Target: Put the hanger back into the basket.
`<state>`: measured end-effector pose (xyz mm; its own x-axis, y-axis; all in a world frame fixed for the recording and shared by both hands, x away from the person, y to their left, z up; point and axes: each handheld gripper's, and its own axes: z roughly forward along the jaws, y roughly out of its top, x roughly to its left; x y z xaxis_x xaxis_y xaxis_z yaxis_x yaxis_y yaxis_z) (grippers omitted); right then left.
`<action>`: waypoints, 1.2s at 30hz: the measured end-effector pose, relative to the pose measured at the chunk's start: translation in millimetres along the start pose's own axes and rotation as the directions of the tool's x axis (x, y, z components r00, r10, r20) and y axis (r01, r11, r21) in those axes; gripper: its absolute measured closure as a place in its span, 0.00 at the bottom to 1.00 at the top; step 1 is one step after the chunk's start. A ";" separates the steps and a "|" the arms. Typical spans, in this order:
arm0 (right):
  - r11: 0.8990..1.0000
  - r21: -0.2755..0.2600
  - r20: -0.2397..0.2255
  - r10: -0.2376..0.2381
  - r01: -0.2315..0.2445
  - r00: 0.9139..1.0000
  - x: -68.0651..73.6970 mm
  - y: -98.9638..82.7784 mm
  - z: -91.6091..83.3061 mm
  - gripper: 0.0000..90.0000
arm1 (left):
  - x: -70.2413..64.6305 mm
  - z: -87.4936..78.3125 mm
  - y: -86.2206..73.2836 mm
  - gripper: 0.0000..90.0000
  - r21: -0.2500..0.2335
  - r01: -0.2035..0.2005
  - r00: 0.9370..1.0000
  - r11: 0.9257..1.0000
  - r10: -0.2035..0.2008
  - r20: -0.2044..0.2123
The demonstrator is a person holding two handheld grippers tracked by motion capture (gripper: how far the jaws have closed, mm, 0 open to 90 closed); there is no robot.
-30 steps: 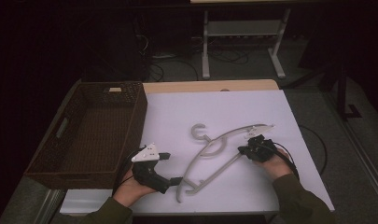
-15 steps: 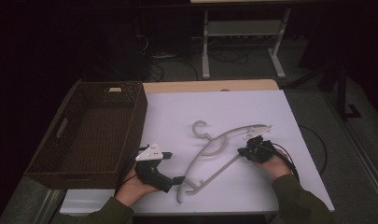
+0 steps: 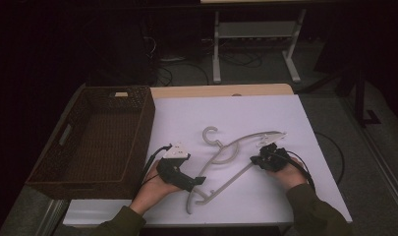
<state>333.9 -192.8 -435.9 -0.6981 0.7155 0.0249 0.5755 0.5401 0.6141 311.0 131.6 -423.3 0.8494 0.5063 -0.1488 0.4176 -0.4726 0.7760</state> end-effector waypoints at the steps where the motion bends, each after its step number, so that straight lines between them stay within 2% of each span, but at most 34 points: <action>1: 1.000 -0.002 0.000 -0.006 0.006 1.000 -0.5 -0.1 0.2 1.00 | 1.6 3.7 2.1 0.00 0.012 -0.002 1.000 1.000 0.003 -0.005; 3: 1.000 -0.001 0.000 -0.002 0.002 1.000 -0.1 0.0 0.0 1.00 | 3.1 11.4 5.6 0.00 0.032 -0.008 1.000 0.999 0.009 -0.017; 5: 1.000 -0.004 -0.003 0.000 0.000 1.000 -0.1 -0.3 0.2 1.00 | 5.4 22.2 9.5 0.07 0.067 -0.022 0.999 0.998 0.024 -0.033; 13: 1.000 -0.004 -0.006 0.000 0.000 1.000 -0.6 -0.9 0.0 1.00 | 4.1 43.5 18.5 0.26 0.116 -0.020 0.998 0.993 0.028 -0.064; 16: 1.000 -0.002 -0.007 0.005 -0.005 1.000 -0.5 -0.9 -0.1 1.00 | 3.7 45.5 20.6 0.38 0.131 -0.021 0.997 0.991 0.031 -0.070; 17: 1.000 -0.002 -0.008 0.005 -0.005 1.000 -0.5 -1.0 -0.2 1.00 | 3.0 47.1 21.5 0.38 0.129 -0.014 0.997 0.992 0.023 -0.069; 21: 1.000 -0.004 -0.009 0.008 -0.008 1.000 -0.5 -1.2 -0.1 1.00 | 1.6 51.9 23.0 0.53 0.168 -0.011 0.997 0.986 0.024 -0.072; 27: 1.000 -0.005 -0.009 0.006 -0.007 1.000 -0.8 -1.3 -0.1 1.00 | 1.0 53.5 24.5 0.68 0.175 -0.012 0.997 0.984 0.025 -0.073; 28: 1.000 -0.005 -0.009 0.006 -0.007 1.000 -0.8 -1.3 -0.1 1.00 | 0.8 54.0 24.8 0.68 0.176 -0.012 0.997 0.984 0.025 -0.074; 29: 1.000 -0.005 -0.010 0.007 -0.007 1.000 -0.8 -1.3 -0.1 1.00 | -0.2 55.1 25.5 0.73 0.175 -0.003 0.997 0.985 0.016 -0.069; 36: 1.000 -0.004 -0.010 0.003 -0.003 1.000 -1.4 -1.3 -0.3 1.00 | -1.9 57.1 26.4 0.82 0.187 -0.008 0.998 0.982 0.019 -0.061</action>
<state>333.9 -194.7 -436.5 -0.7006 0.7127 0.0350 0.5759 0.5358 0.6175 338.9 76.9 -437.5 0.8362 0.5399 -0.0963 0.4640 -0.6028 0.6491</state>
